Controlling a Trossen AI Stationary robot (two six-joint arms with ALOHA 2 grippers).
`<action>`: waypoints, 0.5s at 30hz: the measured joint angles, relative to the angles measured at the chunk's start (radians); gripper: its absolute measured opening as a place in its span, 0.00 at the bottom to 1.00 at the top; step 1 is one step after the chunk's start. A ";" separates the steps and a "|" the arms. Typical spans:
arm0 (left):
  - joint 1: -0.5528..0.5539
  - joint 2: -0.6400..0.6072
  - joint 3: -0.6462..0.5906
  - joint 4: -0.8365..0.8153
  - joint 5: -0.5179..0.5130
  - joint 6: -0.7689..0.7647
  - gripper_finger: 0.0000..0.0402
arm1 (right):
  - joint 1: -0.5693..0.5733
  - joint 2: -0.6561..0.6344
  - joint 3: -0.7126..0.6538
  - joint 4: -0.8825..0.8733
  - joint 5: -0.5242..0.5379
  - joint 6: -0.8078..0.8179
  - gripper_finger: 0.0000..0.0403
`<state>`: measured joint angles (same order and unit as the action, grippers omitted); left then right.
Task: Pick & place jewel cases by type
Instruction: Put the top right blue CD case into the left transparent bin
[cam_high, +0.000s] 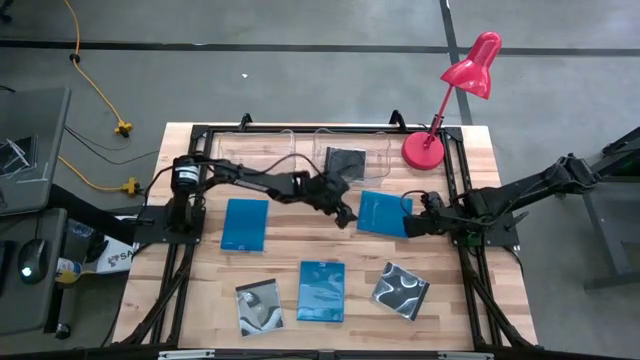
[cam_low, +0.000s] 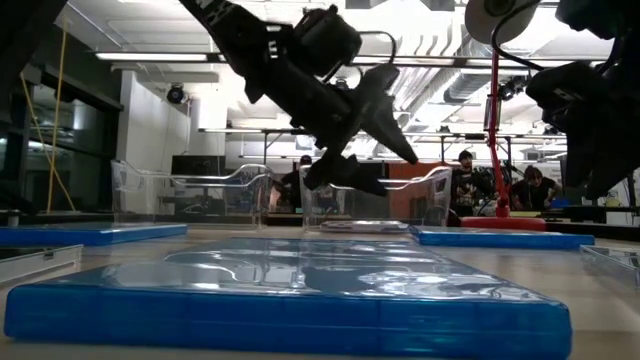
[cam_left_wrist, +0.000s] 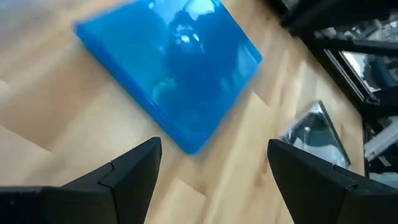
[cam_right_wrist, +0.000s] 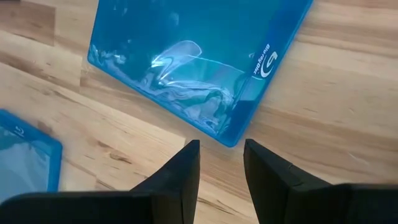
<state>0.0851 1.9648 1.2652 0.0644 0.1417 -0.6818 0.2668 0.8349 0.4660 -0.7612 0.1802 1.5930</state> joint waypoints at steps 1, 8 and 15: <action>-0.014 0.000 0.000 -0.010 -0.042 -0.011 0.73 | 0.000 0.000 0.000 0.001 0.000 -0.003 0.27; -0.038 0.000 0.000 -0.071 -0.238 -0.054 0.73 | 0.000 0.000 0.000 -0.014 0.000 -0.005 0.27; -0.012 0.062 0.001 -0.044 -0.132 -0.179 0.73 | 0.000 0.000 0.000 -0.013 0.011 0.025 0.27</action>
<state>0.0728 2.0272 1.2658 0.0202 0.0094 -0.8603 0.2668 0.8352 0.4660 -0.7738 0.1917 1.6180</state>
